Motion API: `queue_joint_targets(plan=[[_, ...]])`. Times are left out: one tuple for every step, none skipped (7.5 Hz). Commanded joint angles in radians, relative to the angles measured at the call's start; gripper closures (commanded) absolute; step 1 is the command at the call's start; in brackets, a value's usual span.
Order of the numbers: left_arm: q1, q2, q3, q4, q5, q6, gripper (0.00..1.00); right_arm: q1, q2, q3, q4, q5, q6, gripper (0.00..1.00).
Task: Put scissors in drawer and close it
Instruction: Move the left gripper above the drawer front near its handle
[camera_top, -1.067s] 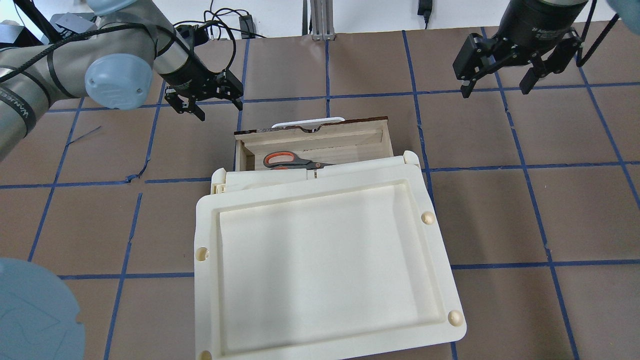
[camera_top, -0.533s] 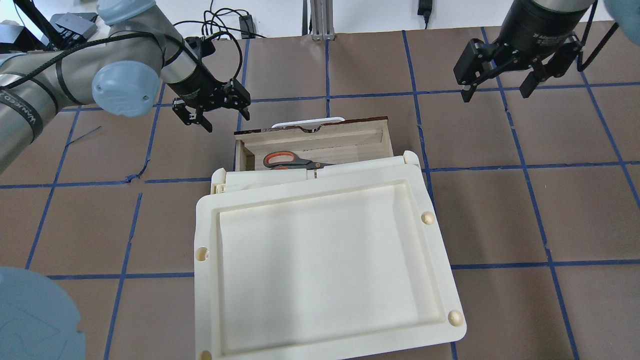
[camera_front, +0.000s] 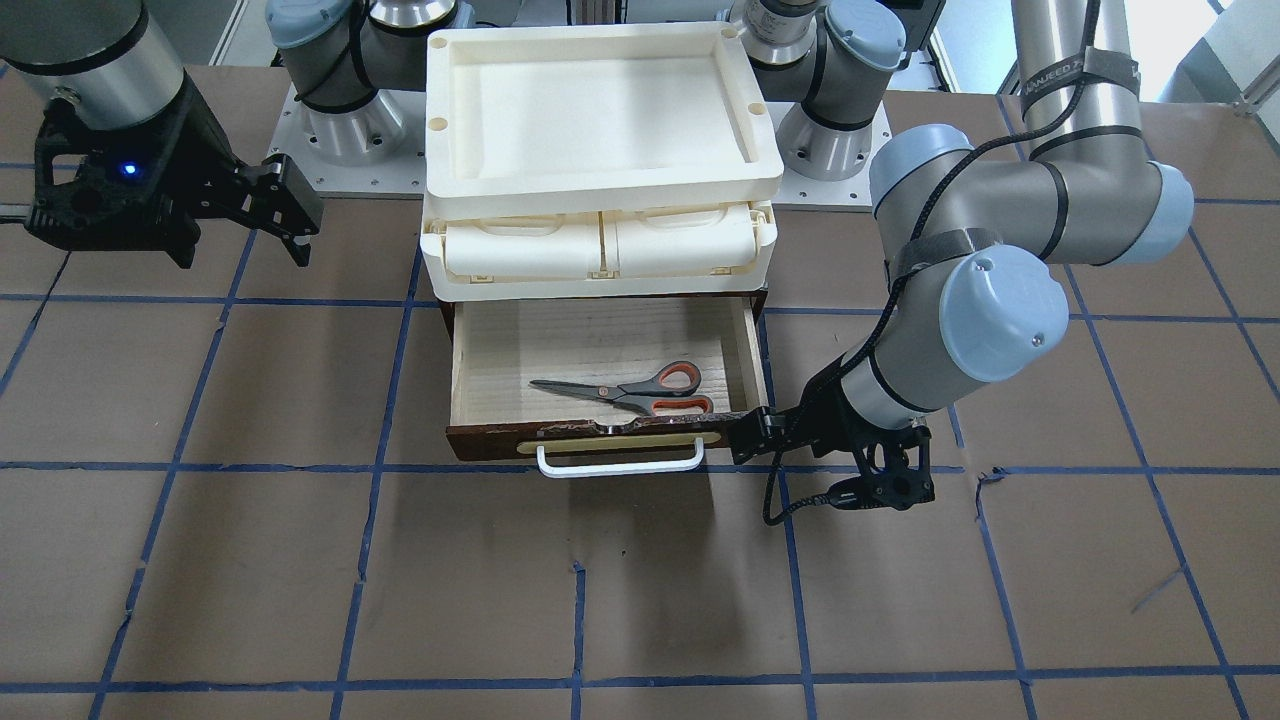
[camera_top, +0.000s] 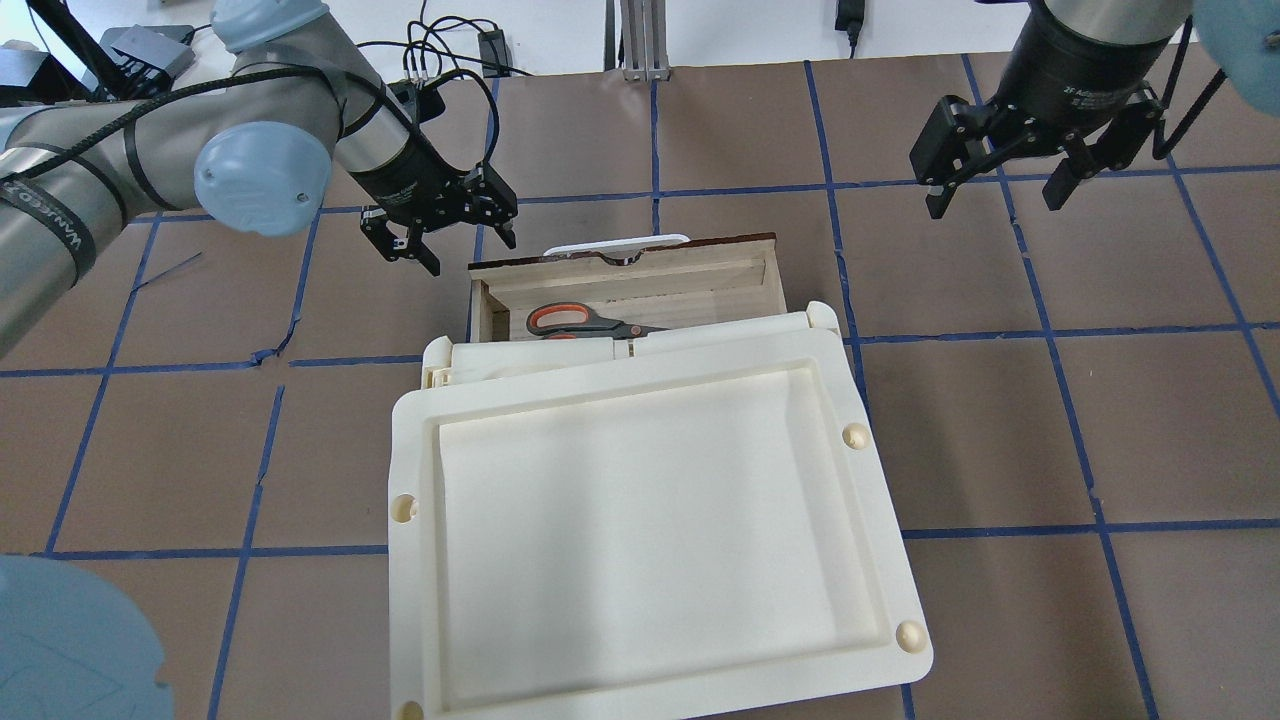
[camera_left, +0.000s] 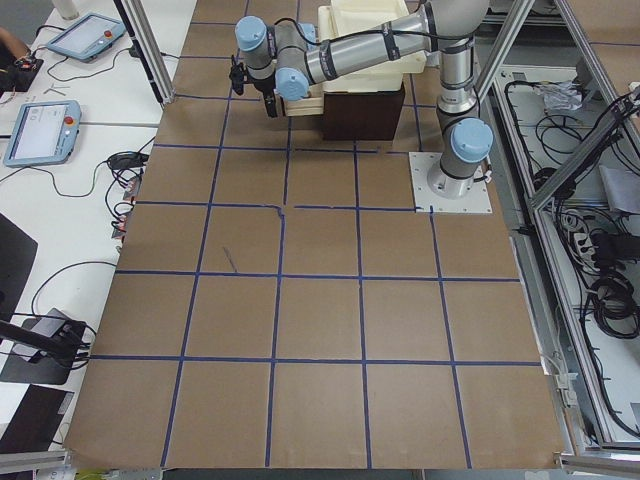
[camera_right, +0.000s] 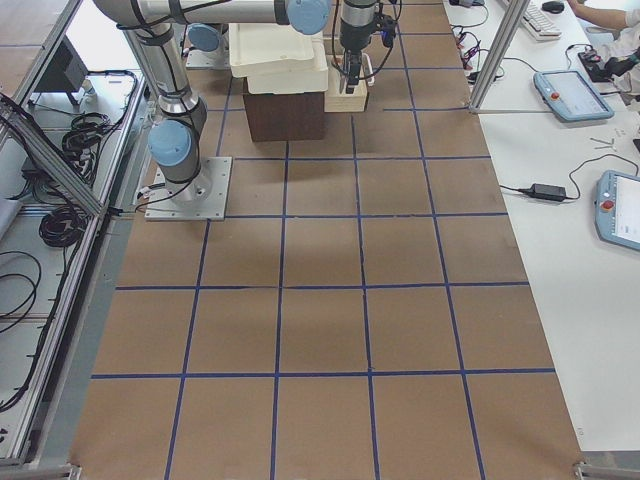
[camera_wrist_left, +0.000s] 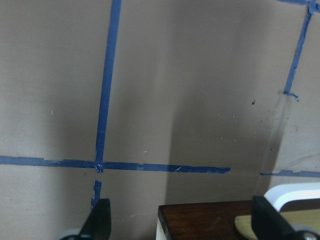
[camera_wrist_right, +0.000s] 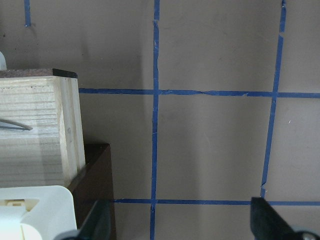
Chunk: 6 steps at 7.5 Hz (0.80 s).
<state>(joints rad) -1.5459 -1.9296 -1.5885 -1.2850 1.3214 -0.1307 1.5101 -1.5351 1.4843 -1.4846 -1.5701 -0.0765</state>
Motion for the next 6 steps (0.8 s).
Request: queue_joint_targets(plan=[[-0.002, 0.001, -0.001, -0.016, -0.001, 0.0, 0.0, 0.01, 0.01, -0.044, 0.032, -0.025, 0.069, 0.0], [-0.003, 0.001, -0.001, -0.028, -0.001, 0.012, 0.0, 0.018, 0.013, -0.042, 0.032, -0.03, 0.072, 0.0], [-0.006, 0.001, -0.001, -0.031, -0.001, 0.016, 0.0, 0.03, 0.013, -0.044, 0.03, -0.048, 0.073, 0.0], [-0.007, 0.006, -0.011, -0.031, 0.001, 0.013, 0.0, 0.033, 0.013, -0.042, 0.032, -0.07, 0.072, 0.0], [-0.008, 0.012, -0.024, -0.033, 0.001, 0.006, 0.0, 0.038, 0.015, -0.044, 0.029, -0.056, 0.07, 0.0], [-0.008, 0.017, -0.028, -0.039, 0.002, 0.006, 0.0, 0.042, 0.016, -0.044, 0.026, -0.051, 0.07, 0.0]])
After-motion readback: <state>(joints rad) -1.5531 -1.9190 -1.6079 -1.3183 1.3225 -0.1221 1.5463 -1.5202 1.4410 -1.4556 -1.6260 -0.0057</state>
